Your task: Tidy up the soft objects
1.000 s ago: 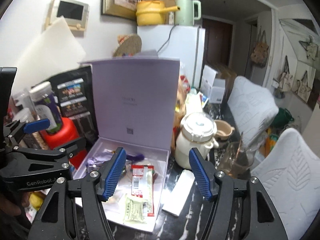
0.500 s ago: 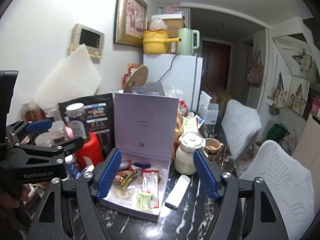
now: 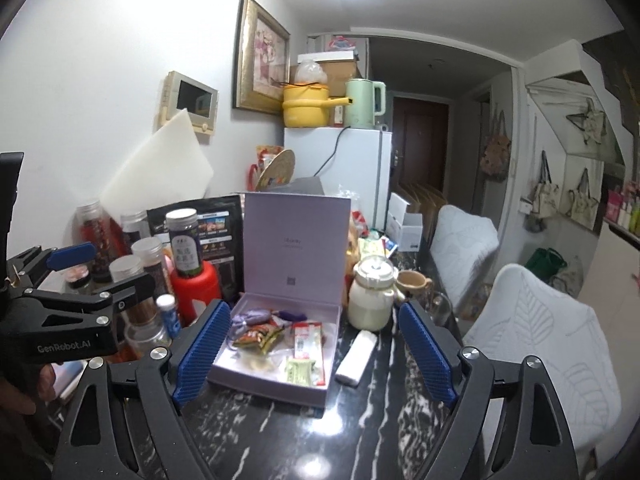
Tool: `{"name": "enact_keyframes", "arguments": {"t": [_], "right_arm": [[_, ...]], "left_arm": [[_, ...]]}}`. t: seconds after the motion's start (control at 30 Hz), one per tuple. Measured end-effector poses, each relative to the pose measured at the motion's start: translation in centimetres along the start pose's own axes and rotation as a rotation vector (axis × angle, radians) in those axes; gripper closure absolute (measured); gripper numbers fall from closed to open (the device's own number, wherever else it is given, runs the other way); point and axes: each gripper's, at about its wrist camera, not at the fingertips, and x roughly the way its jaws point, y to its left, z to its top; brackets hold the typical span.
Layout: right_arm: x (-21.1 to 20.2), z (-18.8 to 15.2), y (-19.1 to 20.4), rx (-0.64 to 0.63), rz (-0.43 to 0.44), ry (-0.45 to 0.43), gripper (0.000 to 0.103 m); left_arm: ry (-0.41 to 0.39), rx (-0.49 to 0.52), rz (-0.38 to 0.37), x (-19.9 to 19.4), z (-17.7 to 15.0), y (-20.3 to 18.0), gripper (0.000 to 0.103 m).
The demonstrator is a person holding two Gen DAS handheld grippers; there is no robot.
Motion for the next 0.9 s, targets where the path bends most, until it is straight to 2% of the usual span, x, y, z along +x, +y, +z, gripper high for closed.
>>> {"name": "enact_keyframes", "arguments": {"t": [0.33,0.57,0.9], "right_arm": [[-2.2,-3.8,0.9,0.034,-0.031,0.033,0.012],[-2.6,-6.6,1.2,0.056,-0.007,0.083,0.012],[-2.1,-7.6,2.1,0.039,0.015,0.121,0.012]], "left_arm": [[0.018,-0.003,-0.007,-1.8,-3.9,-0.7,0.002],[0.053,-0.011,-0.002,-1.9,-6.0,-1.1,0.002],[0.088,-0.019,-0.029,-1.2,-7.1,-1.4,0.002]]}}
